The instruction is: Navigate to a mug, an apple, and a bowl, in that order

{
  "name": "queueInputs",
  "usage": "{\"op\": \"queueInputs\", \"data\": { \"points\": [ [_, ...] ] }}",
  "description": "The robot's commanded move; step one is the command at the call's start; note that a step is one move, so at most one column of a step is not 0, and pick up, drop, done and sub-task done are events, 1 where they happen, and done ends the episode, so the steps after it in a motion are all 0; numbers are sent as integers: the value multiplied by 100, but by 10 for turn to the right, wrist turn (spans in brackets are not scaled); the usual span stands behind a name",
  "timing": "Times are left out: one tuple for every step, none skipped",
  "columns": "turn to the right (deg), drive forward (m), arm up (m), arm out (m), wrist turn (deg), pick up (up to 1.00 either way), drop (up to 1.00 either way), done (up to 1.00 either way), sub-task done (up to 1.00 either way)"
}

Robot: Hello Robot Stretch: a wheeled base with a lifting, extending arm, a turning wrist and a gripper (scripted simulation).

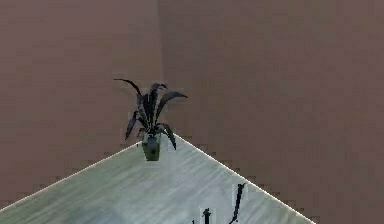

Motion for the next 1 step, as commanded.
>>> {"op": "queueInputs", "data": {
  "points": [
    [450,0,0,0,0,0,0,0,0]
  ]
}}
